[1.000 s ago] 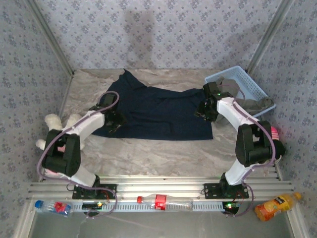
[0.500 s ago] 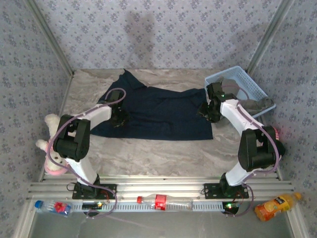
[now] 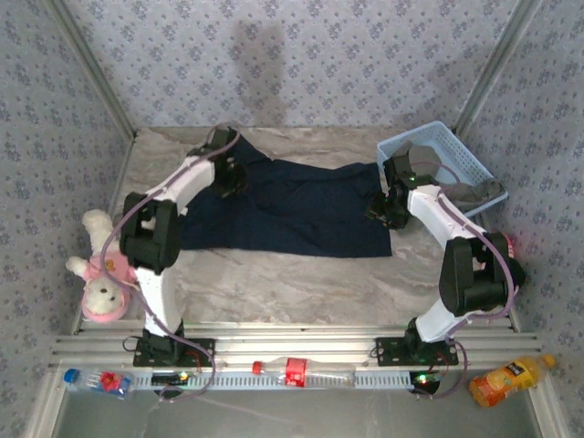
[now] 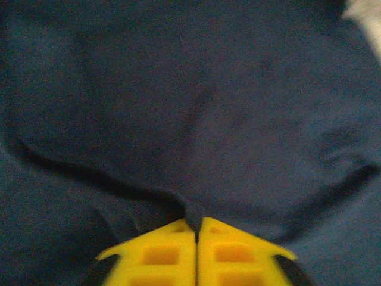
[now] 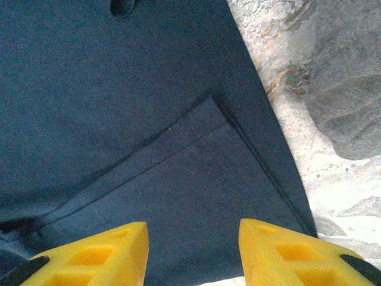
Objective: Fold and stack the mixed laundry pile
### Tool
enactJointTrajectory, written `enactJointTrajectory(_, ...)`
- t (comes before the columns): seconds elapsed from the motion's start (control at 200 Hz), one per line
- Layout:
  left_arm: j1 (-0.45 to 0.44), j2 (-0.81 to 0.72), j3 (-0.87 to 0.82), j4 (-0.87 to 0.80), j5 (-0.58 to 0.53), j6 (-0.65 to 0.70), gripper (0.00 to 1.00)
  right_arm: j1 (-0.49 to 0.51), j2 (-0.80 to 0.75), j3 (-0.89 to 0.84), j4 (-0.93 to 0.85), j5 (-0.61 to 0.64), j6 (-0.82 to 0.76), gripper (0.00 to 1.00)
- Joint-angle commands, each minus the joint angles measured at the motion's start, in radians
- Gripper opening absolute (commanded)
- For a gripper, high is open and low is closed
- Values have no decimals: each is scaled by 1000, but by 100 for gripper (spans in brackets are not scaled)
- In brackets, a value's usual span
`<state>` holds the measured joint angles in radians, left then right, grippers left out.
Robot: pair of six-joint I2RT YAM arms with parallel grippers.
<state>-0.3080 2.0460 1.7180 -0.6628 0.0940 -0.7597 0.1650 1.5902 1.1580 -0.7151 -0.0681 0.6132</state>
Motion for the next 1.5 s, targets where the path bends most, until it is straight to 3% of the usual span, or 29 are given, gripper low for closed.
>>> enactJointTrajectory(0.0, -5, 134, 338, -209, 0, 43, 60, -4, -12, -7, -6, 8, 7, 46)
enactJointTrajectory(0.06, -6, 160, 440, -276, -42, 70, 74, -1, -15, -9, -5, 22, 1, 46)
enactJointTrajectory(0.15, -4, 96, 384, -280, -93, 121, 76, 9, -24, -23, -3, 31, -1, 45)
enactJointTrajectory(0.305, 12, -114, 2, -179, -97, 133, 74, 36, -14, -59, 29, 20, 4, 43)
enactJointTrajectory(0.44, 54, -289, -357, -52, -98, 56, 69, 54, 41, -60, 47, 14, 6, 41)
enactJointTrajectory(0.595, 129, -376, -585, 64, -100, -17, 63, 46, 123, -55, 62, -18, 41, 39)
enactJointTrajectory(0.929, 208, -337, -683, 48, -278, -18, 46, 7, 196, -68, -4, 52, 63, 37)
enactJointTrajectory(1.114, 294, -380, -766, 3, -328, 7, 43, -22, 174, -123, -6, 86, 63, 37)
enactJointTrajectory(1.389, 307, -434, -766, -42, -323, 28, 44, -5, 118, -93, -12, 118, 54, 37)
enactJointTrajectory(1.494, 296, -477, -712, -32, -226, 57, 48, 30, 82, -37, -41, 107, 25, 38)
